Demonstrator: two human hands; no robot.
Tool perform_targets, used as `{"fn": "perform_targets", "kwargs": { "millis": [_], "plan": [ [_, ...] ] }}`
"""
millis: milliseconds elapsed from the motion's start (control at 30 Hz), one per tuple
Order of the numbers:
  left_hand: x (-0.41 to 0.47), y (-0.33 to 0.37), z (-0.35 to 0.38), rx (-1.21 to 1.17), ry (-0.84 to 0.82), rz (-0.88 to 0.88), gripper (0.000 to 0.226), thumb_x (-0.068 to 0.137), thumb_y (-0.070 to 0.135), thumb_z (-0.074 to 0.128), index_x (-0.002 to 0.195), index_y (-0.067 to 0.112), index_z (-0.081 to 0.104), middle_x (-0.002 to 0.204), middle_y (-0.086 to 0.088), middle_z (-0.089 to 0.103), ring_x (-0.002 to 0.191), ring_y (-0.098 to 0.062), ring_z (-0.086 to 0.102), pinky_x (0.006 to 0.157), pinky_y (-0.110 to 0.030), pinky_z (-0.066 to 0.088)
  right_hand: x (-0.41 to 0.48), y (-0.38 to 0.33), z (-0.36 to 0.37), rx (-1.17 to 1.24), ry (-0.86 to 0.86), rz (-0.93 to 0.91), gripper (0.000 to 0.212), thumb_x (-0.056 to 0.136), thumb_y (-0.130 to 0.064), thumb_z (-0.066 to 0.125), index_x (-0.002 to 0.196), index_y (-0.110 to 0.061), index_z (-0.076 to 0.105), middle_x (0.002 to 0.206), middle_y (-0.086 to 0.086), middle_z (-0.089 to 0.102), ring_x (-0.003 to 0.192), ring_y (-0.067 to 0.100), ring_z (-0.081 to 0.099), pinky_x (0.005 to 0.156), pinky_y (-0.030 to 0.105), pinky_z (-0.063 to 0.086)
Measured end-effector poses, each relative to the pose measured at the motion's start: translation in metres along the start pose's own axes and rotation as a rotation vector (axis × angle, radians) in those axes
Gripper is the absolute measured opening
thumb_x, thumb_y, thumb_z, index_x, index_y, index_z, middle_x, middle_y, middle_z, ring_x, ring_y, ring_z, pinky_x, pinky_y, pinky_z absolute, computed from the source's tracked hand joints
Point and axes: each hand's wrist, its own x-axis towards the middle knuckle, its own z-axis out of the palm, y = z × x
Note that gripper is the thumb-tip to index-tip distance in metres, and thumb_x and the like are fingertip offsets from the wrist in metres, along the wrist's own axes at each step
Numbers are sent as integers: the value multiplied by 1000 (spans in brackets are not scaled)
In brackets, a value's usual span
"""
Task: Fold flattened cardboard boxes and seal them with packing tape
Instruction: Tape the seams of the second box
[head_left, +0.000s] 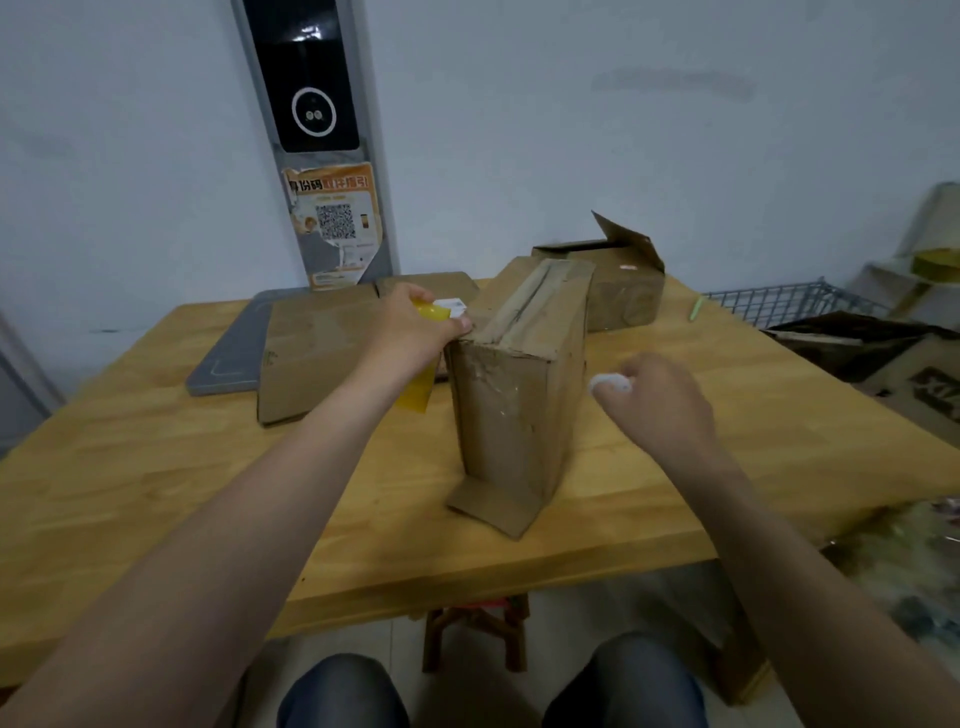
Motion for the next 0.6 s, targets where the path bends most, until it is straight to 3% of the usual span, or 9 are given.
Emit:
{"fn": "perform_targets", "kwargs": {
  "millis": [67,133,233,300,367,467,600],
  "plan": [
    [-1,4,1,33,7,25,52,87,37,80,128,22,54,117,5,51,77,0,46,58,-20,35,-5,19,17,-178,-156,12,29,93,-41,61,84,-16,74,85,5,66,92,29,59,69,39,56],
    [-2,4,1,53,18,33,53,86,39,80,129,21,55,116,6,51,84,-9,50,60,-22,35,-12,31,25,-235,-236,20,22,94,-43,66,94,-23,76,96,1,64,110,30,53,76,39,53],
    [-2,1,1,29,13,16,55,86,42,79,131,21,55,117,6,51,83,-5,48,63,-25,36,-13,36,28,-252,-260,73,26,91,-40,70,114,-27,71,116,-2,65,113,28,56,80,39,52],
    [-3,-1,2,7,7,17,54,88,41,78,131,21,54,116,6,50,82,-4,48,61,-23,35,-8,28,22,-204,-147,59,36,95,-31,64,130,-30,63,129,-3,62,114,26,60,83,41,54],
    [-3,-2,3,6,17,31,53,88,40,78,131,20,55,116,7,49,90,-8,49,68,-26,36,-2,7,7,-37,62,-26,34,99,-24,55,132,-31,62,131,-7,61,115,20,61,87,41,54],
    [-2,-5,3,1,15,35,47,88,39,78,125,22,55,108,10,52,77,-2,48,66,-28,38,1,-38,-22,186,236,-262,27,101,-22,52,123,-29,66,122,-11,62,114,10,57,90,31,50],
    [1,-9,2,-3,-6,43,49,87,41,79,127,23,57,119,6,54,102,-14,52,83,-32,42,-2,-88,-23,165,89,-460,30,99,-48,52,117,-33,70,121,-10,65,119,12,54,105,36,43]
  ]
}}
